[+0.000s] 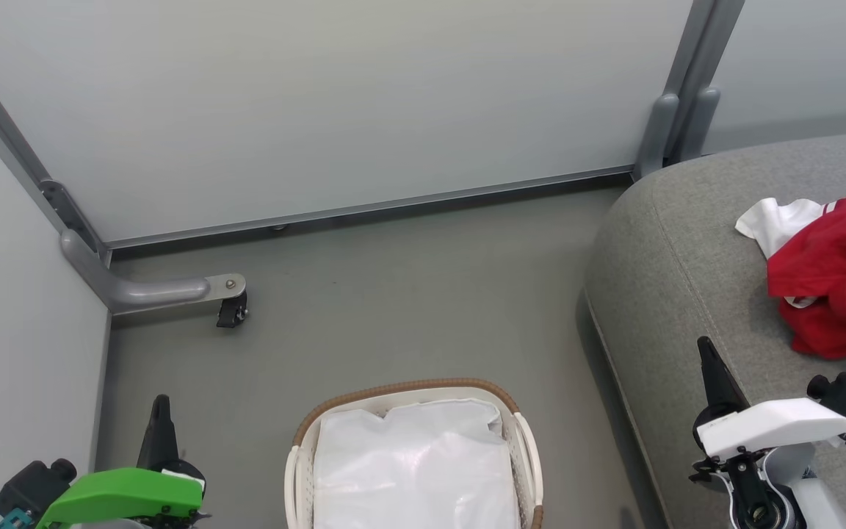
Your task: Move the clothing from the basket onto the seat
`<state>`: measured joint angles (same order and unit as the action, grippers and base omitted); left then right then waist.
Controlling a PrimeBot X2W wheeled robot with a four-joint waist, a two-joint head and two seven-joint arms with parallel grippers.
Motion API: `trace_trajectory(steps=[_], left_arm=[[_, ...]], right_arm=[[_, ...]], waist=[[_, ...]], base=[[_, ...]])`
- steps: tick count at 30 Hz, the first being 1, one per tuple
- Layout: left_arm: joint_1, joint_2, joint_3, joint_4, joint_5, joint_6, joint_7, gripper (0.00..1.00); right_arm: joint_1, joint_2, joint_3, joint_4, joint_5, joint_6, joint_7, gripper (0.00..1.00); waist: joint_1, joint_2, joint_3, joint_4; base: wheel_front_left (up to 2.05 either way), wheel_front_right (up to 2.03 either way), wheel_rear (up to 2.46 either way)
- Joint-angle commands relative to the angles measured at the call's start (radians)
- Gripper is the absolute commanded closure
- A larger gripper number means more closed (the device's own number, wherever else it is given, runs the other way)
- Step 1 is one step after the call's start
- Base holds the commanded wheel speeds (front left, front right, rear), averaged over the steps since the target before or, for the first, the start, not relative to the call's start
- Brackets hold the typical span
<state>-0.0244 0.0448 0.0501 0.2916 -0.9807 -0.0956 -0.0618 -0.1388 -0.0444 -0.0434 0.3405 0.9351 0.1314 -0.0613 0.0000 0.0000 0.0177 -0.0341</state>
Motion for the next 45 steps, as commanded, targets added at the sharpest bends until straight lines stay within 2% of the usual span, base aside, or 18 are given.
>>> trace_trajectory(steps=[1,45], left_arm=[[-0.031,0.005,0.006,-0.016,-0.03,-0.005,0.008,1.0],[-0.072,0.007,0.045,-0.038,-0.429,-0.027,0.121,1.0]], right_arm=[[-0.003,-0.006,-0.005,-0.017,0.032,0.0,0.008,1.0],[0.022,-0.008,-0.051,-0.072,0.459,-0.001,0.121,1.0]], waist=[[0.0,0.0,0.0,0.001],[0.0,0.0,-0.009,0.02]], base=[[0.0,0.0,0.0],[0.0,0.0,0.0]])
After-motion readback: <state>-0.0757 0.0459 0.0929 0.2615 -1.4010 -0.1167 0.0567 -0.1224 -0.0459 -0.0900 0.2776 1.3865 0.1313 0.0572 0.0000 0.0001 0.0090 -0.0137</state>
